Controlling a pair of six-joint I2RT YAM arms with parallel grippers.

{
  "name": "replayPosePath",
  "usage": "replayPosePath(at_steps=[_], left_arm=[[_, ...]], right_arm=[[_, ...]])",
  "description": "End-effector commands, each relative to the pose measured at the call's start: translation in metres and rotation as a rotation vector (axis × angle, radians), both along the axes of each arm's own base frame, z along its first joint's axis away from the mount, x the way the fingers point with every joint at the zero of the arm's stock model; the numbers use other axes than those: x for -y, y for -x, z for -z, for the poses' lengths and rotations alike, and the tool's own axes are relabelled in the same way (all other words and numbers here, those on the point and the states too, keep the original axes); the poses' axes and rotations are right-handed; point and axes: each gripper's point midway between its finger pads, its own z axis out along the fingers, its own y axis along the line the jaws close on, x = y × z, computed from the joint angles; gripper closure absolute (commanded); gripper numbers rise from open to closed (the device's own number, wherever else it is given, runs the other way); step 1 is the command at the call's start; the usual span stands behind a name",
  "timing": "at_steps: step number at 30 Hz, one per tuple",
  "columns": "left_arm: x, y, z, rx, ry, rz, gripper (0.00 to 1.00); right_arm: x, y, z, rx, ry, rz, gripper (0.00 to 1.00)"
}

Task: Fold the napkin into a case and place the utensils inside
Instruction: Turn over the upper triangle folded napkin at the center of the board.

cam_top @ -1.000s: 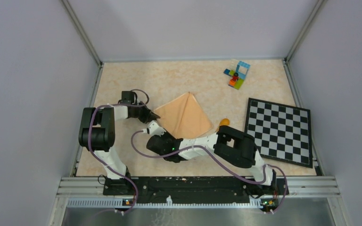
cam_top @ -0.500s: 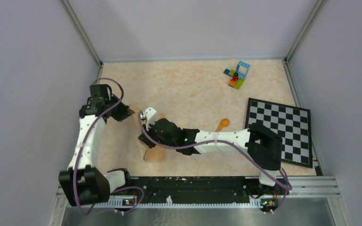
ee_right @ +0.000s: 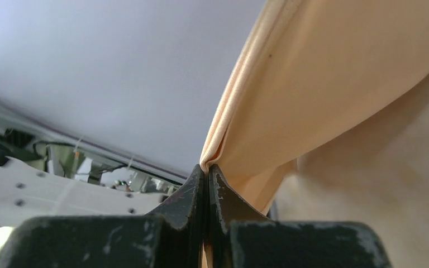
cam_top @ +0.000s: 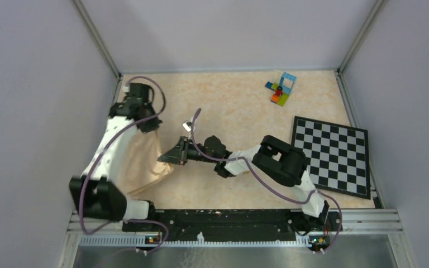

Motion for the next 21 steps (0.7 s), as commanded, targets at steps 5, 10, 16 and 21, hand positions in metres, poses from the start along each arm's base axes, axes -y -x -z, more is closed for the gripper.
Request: replayPosePath(at_steps=[5,10,16,21], left_arm=[[0.103,-0.141,0.097,-0.024,-0.109,0.197,1.00],[0.155,-0.161,0.125,-0.022,-0.125,0.338,1.00],[0.185,-0.151,0.125,-0.005,-0.020,0.452,0.64],[0.213,-0.119,0.068,0.053,0.120,0.670,0.42]], right_arm=[[0.077,0.002,0.095,-0.230,0.087,-0.135,1.00],[0.117,-0.020,0.138,-0.276,0.219,-0.038,1.00],[0.144,-0.032,0.162,-0.267,0.455,0.049,0.75],[0.202,-0.043,0.168,-0.202,0.683,0.154,0.48]])
